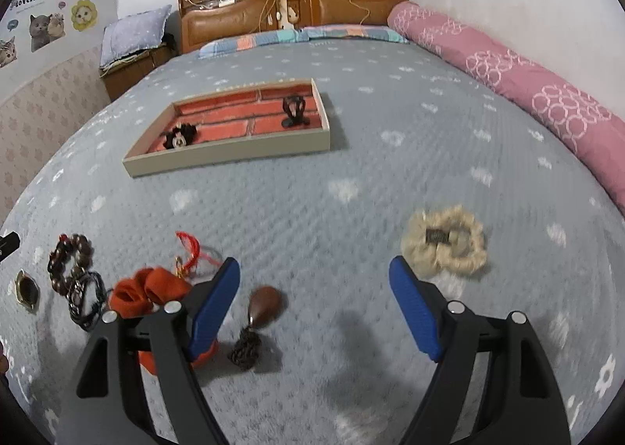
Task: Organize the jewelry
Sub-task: 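Withdraw both open tools from the tray back toward the remaining jewelry, then grasp the black red-beaded hair tie with the left tool while the right tool grasps the brown pendant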
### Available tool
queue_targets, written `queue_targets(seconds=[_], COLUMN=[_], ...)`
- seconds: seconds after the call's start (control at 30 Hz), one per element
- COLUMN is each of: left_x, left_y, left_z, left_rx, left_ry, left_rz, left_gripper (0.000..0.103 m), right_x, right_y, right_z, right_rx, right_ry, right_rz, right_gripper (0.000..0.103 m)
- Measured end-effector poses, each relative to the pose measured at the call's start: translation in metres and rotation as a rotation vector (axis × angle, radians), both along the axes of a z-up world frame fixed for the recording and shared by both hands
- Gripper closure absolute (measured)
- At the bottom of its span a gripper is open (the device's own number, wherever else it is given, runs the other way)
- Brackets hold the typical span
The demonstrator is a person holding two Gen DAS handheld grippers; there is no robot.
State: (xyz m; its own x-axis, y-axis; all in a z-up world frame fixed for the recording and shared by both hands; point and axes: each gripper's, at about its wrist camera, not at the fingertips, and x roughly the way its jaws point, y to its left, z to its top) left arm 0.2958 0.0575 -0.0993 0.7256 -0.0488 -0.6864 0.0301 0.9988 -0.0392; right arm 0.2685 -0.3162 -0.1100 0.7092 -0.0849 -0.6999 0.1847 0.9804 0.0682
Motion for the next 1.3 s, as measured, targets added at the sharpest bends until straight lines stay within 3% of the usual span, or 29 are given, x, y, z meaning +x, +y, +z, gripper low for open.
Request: queue_targets(seconds=[0.3,0.8,0.97,1.1,1.23,1.3], left_x=[0.003,0.017,0.023,0.028,0.033,0.035], left_y=[0.002,0.006,0.011,0.01,0.009,0.009], left_z=[-0.02,-0.049,-0.056,-0.061,-0.065,-0.067], left_rx=[0.006,-0.017,-0.047,-0.048,-0.058,-0.07], left_ry=[0.024,0.072,0.092,0.097,0.111,0.122], left_rz=[0.002,-0.01,-0.007,-0.007,-0.016,-0.02], left_gripper=[0.006,0.021,0.032,0.034,0.053,0.057], right_x=[-0.001,-0.001,-0.002,-0.001,-0.003,-0.003], right_y=[0.018,0.021,0.026,0.026,0.026,0.026], right_z=[-0.031,-0.054,-0.057,-0.059,-0.058,-0.058], right_rx=[-0.006,0.002,0.004,0.013,0.021,0.025], right_ry=[0.054,0.099,0.103,0.11,0.1,0.096], right_rz=[0.03,0.029,0.051,0.058,0.069,0.069], right_gripper=[0.026,0.032,0.035,0.038,0.05,0.052])
